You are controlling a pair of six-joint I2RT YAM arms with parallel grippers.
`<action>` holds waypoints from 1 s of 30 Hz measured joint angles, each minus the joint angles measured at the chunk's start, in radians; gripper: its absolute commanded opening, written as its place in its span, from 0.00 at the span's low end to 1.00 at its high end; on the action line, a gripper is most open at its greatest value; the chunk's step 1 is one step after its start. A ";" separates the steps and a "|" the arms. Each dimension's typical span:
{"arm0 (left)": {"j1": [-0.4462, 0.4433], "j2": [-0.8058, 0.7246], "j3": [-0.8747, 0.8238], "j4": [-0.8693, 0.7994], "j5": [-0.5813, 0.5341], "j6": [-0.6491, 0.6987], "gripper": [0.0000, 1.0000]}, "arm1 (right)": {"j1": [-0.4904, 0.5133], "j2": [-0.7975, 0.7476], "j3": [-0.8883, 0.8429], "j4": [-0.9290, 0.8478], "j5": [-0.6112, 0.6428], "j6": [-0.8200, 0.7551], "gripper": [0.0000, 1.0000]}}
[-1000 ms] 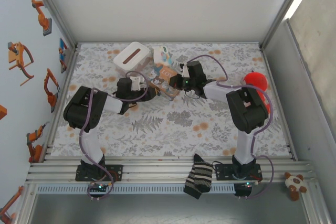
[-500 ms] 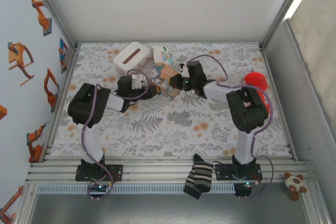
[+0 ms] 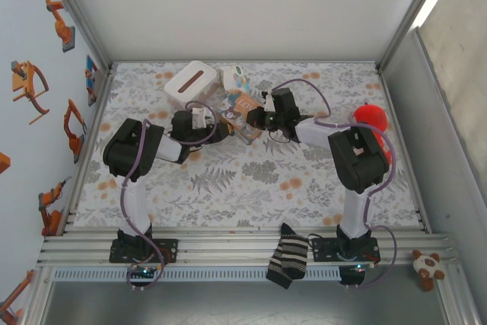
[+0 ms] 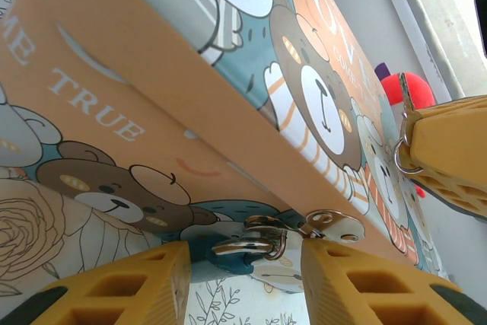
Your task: Unlock the padlock with the key
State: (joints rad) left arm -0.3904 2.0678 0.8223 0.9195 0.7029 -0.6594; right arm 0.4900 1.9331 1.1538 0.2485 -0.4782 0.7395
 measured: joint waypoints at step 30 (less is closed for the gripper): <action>-0.013 -0.076 -0.081 0.029 -0.003 -0.069 0.67 | -0.002 -0.010 0.000 0.001 -0.005 -0.005 0.00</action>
State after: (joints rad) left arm -0.4038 1.9923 0.7410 0.9489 0.6998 -0.7284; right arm 0.4881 1.9232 1.1534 0.2493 -0.4831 0.7345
